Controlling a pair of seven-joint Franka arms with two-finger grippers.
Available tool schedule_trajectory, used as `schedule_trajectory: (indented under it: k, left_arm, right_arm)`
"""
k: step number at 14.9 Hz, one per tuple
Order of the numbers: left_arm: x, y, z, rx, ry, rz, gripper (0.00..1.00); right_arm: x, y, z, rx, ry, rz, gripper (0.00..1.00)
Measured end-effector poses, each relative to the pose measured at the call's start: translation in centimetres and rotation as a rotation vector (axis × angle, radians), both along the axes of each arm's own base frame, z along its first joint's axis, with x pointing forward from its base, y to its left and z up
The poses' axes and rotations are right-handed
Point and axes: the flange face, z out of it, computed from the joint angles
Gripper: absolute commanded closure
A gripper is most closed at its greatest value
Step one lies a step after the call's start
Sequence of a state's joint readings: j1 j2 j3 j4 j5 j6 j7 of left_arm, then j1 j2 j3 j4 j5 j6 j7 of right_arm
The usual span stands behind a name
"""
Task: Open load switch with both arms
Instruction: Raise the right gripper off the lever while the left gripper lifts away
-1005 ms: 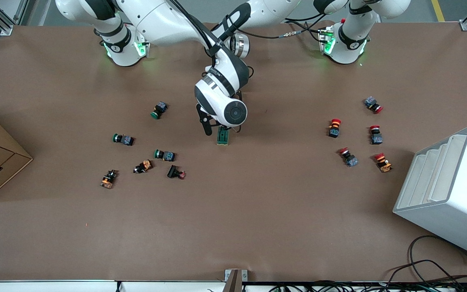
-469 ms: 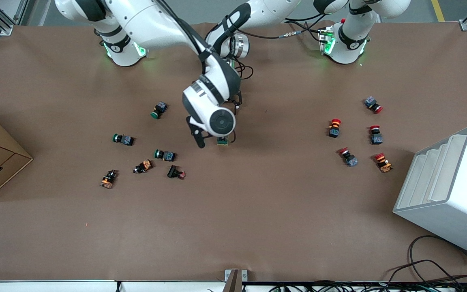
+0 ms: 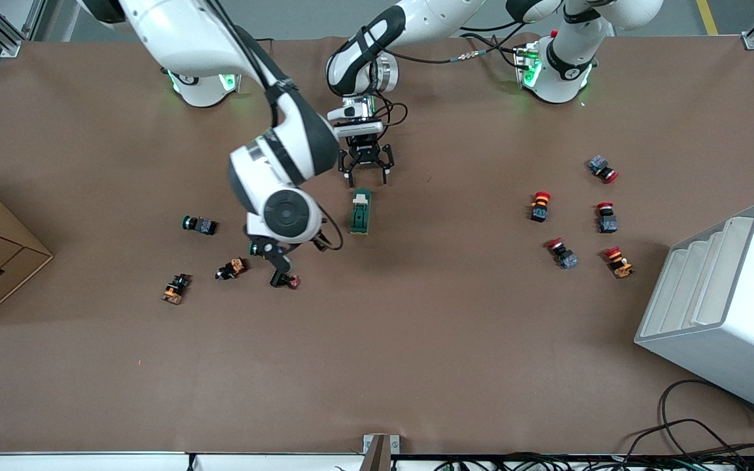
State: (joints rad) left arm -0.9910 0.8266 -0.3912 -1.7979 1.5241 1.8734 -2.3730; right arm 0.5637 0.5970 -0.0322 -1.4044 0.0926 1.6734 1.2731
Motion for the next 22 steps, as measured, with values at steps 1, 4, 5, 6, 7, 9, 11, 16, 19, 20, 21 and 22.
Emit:
schedule_trajectory:
  k: [1,4,5,6,7,9,11,16,19,20,21,22]
  left_arm:
    - [0.7,-0.9,1.5,0.003,0.022,0.029,0.0]
    - [3.9,-4.1,8.4,0.01,0.12,0.105,0.0]
    - [5.6,-5.0,11.3,0.009,0.154,0.122,0.0]
    - [7.8,-5.3,14.1,0.004,0.181,0.136,0.0]
    - [10.3,-5.1,16.7,-0.004,0.202,0.154,0.0]
    - [15.6,-3.6,21.2,-0.029,0.257,0.207,0.0]
    - [20.5,-1.5,25.6,-0.054,0.32,0.238,0.0]
    - [29.0,6.8,37.0,-0.173,0.438,0.31,0.0]
    - [32.9,13.7,43.3,-0.261,0.485,0.354,0.0]
    - [34.0,16.0,45.0,-0.284,0.506,0.359,0.0]
    - [34.8,18.2,46.4,-0.296,0.53,0.354,0.0]
    - [35.6,20.4,47.6,-0.291,0.55,0.344,0.0]
  right_arm:
    - [0.8,-1.8,1.3,0.024,0.003,0.041,0.0]
    - [3.0,-7.3,4.5,0.092,0.007,0.146,0.0]
    - [3.5,-9.1,5.4,0.113,0.009,0.18,0.0]
    - [3.9,-10.6,6.1,0.129,0.011,0.211,0.0]
    - [4.2,-12.0,6.6,0.139,0.01,0.243,0.0]
    - [4.8,-14.6,7.4,0.158,0.005,0.313,0.0]
    - [5.4,-17.3,8.4,0.189,0.0,0.385,0.0]
    - [5.3,-22.5,10.4,0.214,0.013,0.46,0.0]
    - [5.0,-24.0,12.2,0.197,0.006,0.547,0.0]
    - [4.9,-25.0,13.0,0.2,0.005,0.582,0.0]
    - [4.8,-26.6,14.0,0.207,0.001,0.616,0.0]
    - [4.8,-28.6,15.0,0.219,-0.006,0.653,0.0]
